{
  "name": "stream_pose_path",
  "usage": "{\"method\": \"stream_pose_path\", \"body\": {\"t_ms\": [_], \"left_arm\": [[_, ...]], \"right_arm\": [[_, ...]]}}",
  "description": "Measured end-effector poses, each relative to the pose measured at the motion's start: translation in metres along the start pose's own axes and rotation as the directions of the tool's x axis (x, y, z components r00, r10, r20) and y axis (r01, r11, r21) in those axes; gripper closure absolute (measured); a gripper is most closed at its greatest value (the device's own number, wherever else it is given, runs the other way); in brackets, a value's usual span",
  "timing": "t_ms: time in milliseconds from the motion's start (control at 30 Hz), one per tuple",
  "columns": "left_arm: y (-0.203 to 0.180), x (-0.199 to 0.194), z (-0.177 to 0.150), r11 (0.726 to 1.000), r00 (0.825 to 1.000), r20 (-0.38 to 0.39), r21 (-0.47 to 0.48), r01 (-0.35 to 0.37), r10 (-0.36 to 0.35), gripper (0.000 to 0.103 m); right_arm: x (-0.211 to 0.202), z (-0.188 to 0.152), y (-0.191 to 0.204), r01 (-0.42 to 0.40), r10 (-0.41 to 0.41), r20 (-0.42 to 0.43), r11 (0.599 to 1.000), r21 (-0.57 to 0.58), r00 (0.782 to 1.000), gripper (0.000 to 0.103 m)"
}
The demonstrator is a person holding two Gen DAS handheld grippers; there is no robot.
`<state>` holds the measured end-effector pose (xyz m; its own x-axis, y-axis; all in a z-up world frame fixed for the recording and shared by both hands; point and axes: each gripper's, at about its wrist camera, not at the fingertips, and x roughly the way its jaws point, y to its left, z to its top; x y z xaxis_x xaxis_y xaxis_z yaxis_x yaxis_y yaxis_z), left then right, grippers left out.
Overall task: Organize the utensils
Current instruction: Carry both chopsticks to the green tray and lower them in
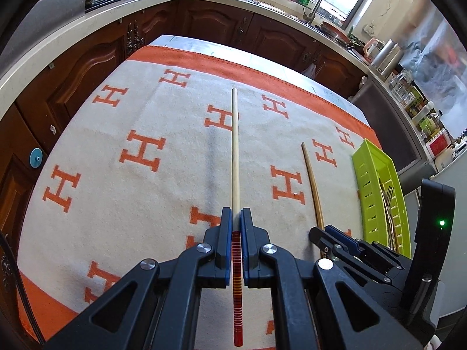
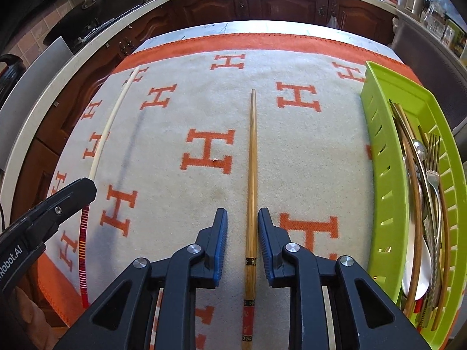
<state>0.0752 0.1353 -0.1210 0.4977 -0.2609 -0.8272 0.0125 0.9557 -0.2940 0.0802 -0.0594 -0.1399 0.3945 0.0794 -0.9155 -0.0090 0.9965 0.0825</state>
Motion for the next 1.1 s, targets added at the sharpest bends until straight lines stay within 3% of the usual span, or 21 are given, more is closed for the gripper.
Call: {"method": "stream_pose_path", "body": {"t_ms": [33, 267, 533, 667, 1100], "left_arm": [[-0.001, 0.0, 0.0, 1.0, 1.0, 0.0, 0.001, 0.0, 0.0, 0.1], [-0.006, -0.005, -0.003, 1.0, 1.0, 0.009, 0.009, 0.001, -0.001, 0.1], [-0.031, -0.014, -0.003, 0.998, 0.999, -0.001, 0.053, 0.038, -0.038, 0.1], [-0.06, -0.02, -0.001, 0.992, 0.997, -0.014, 0.104, 0.077, -0.076, 0.1], [-0.197, -0.012, -0.004, 0.935, 0.984, -0.082, 0.308, 0.174, -0.156, 0.1]], "right_arm": [[0.0, 0.0, -0.001, 0.009, -0.009, 0.005, 1.0, -0.001, 1.0, 0.095], [-0.011, -0.004, -0.015, -0.056, 0.055, 0.027, 0.997, 0.054, 0.998, 0.097], [-0.064, -0.005, -0.045, -0.184, 0.173, 0.093, 0.974, 0.128, 0.981, 0.097], [-0.091, -0.009, -0.073, -0.213, 0.192, 0.127, 0.961, 0.179, 0.973, 0.097], [-0.139, -0.027, -0.194, -0.16, 0.09, 0.209, 0.923, 0.349, 0.974, 0.096]]}}
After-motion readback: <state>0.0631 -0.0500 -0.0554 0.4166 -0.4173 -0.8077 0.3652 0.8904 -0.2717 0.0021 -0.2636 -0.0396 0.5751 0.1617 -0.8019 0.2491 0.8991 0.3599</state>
